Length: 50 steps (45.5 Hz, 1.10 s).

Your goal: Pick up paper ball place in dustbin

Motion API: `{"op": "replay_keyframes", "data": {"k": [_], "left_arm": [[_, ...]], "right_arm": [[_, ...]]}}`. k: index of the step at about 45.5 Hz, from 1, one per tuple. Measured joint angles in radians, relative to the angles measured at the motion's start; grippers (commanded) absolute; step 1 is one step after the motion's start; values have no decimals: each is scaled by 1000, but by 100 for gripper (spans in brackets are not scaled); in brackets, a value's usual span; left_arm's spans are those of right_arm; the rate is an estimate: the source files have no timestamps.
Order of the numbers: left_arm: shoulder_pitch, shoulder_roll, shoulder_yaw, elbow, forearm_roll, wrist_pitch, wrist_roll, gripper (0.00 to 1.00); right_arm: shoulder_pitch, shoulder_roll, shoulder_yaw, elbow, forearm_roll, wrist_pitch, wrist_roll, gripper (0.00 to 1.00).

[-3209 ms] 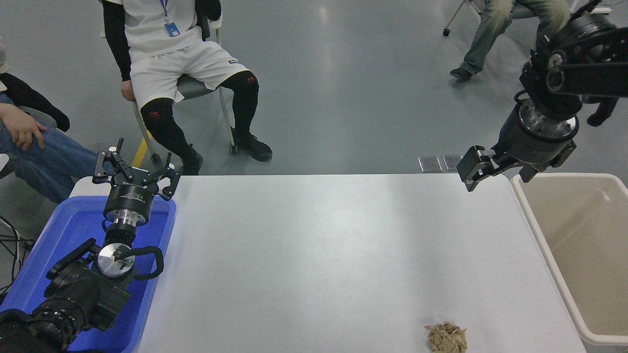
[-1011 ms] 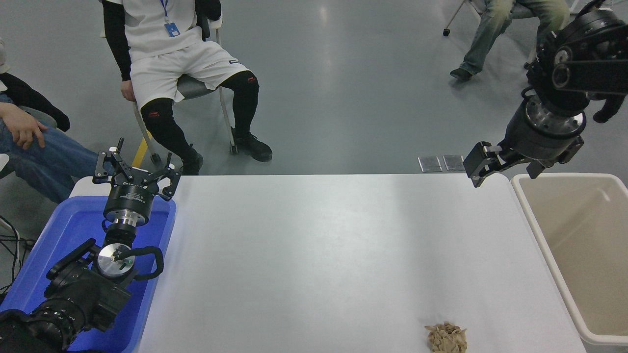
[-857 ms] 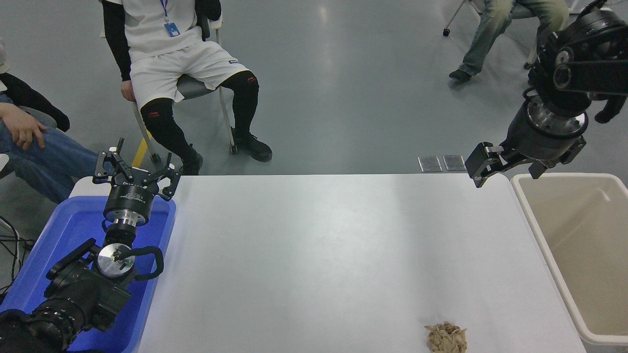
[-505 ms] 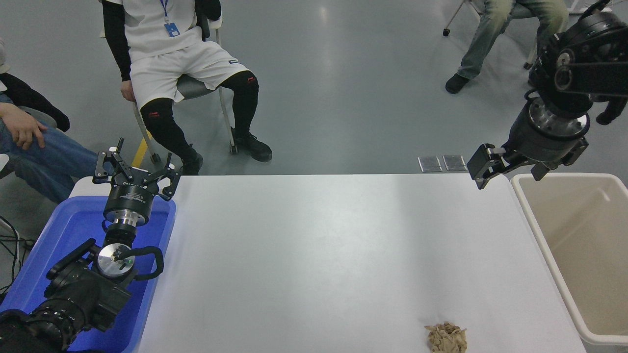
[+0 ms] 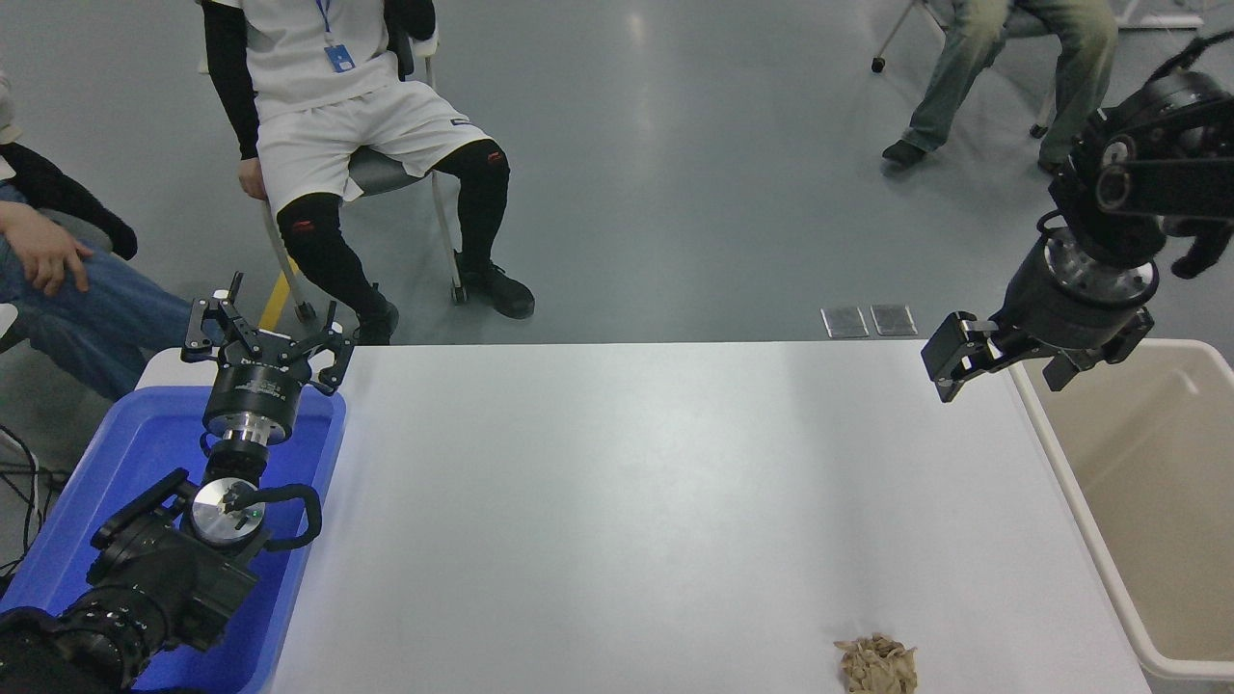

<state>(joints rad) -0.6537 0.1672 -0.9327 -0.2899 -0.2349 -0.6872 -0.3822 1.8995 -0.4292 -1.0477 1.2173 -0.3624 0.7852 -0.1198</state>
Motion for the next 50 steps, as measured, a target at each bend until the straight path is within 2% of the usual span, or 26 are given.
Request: {"op": "replay_keyframes", "data": {"k": [18, 38, 50], "left_arm": [[0, 0, 0, 0, 0, 0, 0, 99], [0, 0, 0, 0, 0, 0, 0, 99], [0, 0, 0, 0, 0, 0, 0, 99]], "right_arm": [[-254, 23, 142, -15, -50, -6, -2, 100], [-425, 80, 206, -18, -147, -184, -3, 100], [-496, 102, 221, -13, -182, -221, -2, 100]]}}
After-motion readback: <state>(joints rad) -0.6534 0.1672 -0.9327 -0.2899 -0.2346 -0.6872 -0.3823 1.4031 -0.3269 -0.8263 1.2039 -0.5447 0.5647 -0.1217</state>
